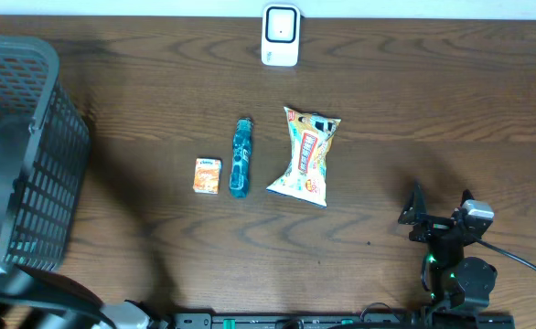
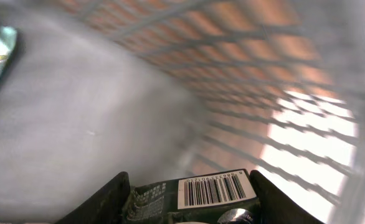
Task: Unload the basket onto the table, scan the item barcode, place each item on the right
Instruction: 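Reach into the basket and grasp the dark round tin, then carry the dark tin over and place it right of the snack bag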
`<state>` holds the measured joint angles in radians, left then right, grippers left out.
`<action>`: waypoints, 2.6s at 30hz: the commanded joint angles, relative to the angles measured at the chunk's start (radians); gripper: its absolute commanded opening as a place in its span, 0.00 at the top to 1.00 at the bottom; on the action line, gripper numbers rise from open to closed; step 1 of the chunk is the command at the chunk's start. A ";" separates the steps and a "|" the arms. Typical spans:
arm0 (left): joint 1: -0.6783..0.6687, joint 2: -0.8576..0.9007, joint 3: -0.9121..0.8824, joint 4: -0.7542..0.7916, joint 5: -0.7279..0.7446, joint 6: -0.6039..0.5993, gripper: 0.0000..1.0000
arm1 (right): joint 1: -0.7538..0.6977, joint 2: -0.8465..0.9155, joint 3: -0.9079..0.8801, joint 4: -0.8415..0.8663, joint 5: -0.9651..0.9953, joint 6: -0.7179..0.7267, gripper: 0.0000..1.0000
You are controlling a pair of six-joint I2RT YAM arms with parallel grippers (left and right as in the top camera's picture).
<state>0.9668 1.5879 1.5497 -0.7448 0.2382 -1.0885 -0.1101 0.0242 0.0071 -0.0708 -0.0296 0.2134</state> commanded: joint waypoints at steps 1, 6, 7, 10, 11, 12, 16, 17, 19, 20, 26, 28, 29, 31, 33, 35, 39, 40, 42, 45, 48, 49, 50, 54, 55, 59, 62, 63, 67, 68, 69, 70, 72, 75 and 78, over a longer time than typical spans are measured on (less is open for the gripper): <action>-0.009 -0.140 0.006 0.022 0.163 0.022 0.55 | 0.002 -0.004 -0.001 -0.003 0.000 0.010 0.01; -0.131 -0.318 0.006 0.028 0.278 0.047 0.55 | 0.002 -0.004 -0.001 -0.004 0.000 0.010 0.01; -0.176 -0.343 0.006 0.028 0.278 0.064 0.55 | 0.002 -0.004 -0.001 -0.004 0.000 0.010 0.01; -0.313 -0.388 0.006 0.029 0.277 0.113 0.54 | 0.002 -0.004 -0.001 -0.004 0.000 0.010 0.01; -0.371 -0.399 0.006 0.028 0.277 0.136 0.55 | 0.002 -0.004 -0.001 -0.004 0.000 0.010 0.01; -0.438 -0.405 0.006 0.027 0.277 0.167 0.55 | 0.002 -0.004 -0.001 -0.004 0.000 0.010 0.01; -0.663 -0.399 0.006 -0.030 0.245 0.264 0.55 | 0.002 -0.004 -0.001 -0.003 0.000 0.010 0.01; -0.720 -0.395 0.006 -0.066 0.209 0.284 0.55 | 0.002 -0.004 -0.001 -0.004 0.000 0.010 0.01; -0.808 -0.385 0.006 -0.139 0.132 0.293 0.55 | 0.002 -0.004 -0.001 -0.004 0.000 0.010 0.01; -0.847 -0.381 0.005 -0.173 0.093 0.294 0.55 | 0.002 -0.004 -0.001 -0.003 0.000 0.010 0.01; -1.120 -0.319 0.005 -0.397 -0.170 0.314 0.55 | 0.002 -0.004 -0.001 -0.004 0.000 0.010 0.01; -1.185 -0.291 0.003 -0.444 -0.223 0.314 0.55 | 0.002 -0.004 -0.001 -0.003 0.000 0.010 0.01; -1.224 -0.270 -0.001 -0.472 -0.244 0.314 0.55 | 0.002 -0.004 -0.001 -0.004 0.000 0.010 0.01; -1.276 -0.238 -0.014 -0.498 -0.251 0.314 0.55 | 0.002 -0.004 -0.001 -0.004 0.000 0.010 0.01; -1.330 -0.201 -0.040 -0.505 -0.251 0.313 0.55 | 0.002 -0.004 -0.001 -0.004 0.000 0.010 0.01; -1.389 -0.153 -0.076 -0.504 -0.251 0.287 0.55 | 0.002 -0.004 -0.001 -0.004 0.000 0.010 0.01; -1.491 -0.037 -0.132 -0.457 -0.250 0.232 0.55 | 0.002 -0.004 -0.001 -0.003 0.000 0.010 0.01; -1.516 -0.006 -0.138 -0.439 -0.250 0.214 0.55 | 0.002 -0.004 -0.001 -0.003 0.000 0.010 0.01; -1.558 0.044 -0.139 -0.407 -0.250 0.211 0.55 | 0.002 -0.004 -0.001 -0.004 0.000 0.010 0.01; -1.645 0.118 -0.139 -0.339 -0.251 0.212 0.55 | 0.002 -0.004 -0.001 -0.003 0.000 0.010 0.01; -1.707 0.166 -0.139 -0.278 -0.251 0.212 0.55 | 0.002 -0.004 -0.001 -0.004 0.000 0.010 0.01; -1.736 0.188 -0.139 -0.228 -0.251 0.218 0.55 | 0.002 -0.004 -0.001 -0.004 0.000 0.010 0.01; -1.755 0.203 -0.139 -0.171 -0.251 0.232 0.55 | 0.002 -0.004 -0.001 -0.004 0.000 0.010 0.01; -1.790 0.223 -0.139 0.053 -0.251 0.305 0.55 | 0.002 -0.004 -0.001 -0.004 0.000 0.010 0.01; -1.795 0.226 -0.139 0.133 -0.251 0.336 0.55 | 0.002 -0.004 -0.001 -0.003 0.000 0.010 0.01; -1.799 0.256 -0.139 0.326 -0.251 0.420 0.50 | 0.002 -0.004 -0.001 -0.004 0.001 0.010 0.01; -1.799 0.299 -0.139 0.347 -0.251 0.441 0.47 | 0.002 -0.004 -0.001 -0.004 0.000 0.010 0.01; -1.800 0.324 -0.139 0.347 -0.249 0.441 0.47 | 0.002 -0.004 -0.001 -0.004 0.000 0.010 0.01; -1.821 0.406 -0.139 0.346 -0.245 0.454 0.44 | 0.002 -0.004 -0.001 -0.003 0.000 0.010 0.01; -1.823 0.409 -0.139 0.346 -0.236 0.482 0.41 | 0.002 -0.004 -0.001 -0.004 0.000 0.010 0.01; -1.824 0.409 -0.136 0.346 -0.223 0.536 0.35 | 0.002 -0.004 -0.001 -0.004 0.000 0.010 0.01; -1.823 0.397 -0.119 0.326 -0.222 0.591 0.28 | 0.002 -0.004 -0.001 -0.003 0.000 0.010 0.01; -1.814 0.364 -0.069 0.270 -0.224 0.654 0.11 | 0.002 -0.004 -0.001 -0.004 0.000 0.010 0.01; -1.778 0.262 0.057 0.155 -0.225 0.722 0.03 | 0.002 -0.004 -0.001 -0.004 0.000 0.010 0.01; -1.700 0.123 0.156 0.086 -0.297 0.766 0.01 | 0.002 -0.004 -0.001 -0.004 0.000 0.010 0.01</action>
<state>-0.8101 1.8889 1.5883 -0.6235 0.0196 -0.4126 -0.1101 0.0242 0.0071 -0.0704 -0.0292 0.2134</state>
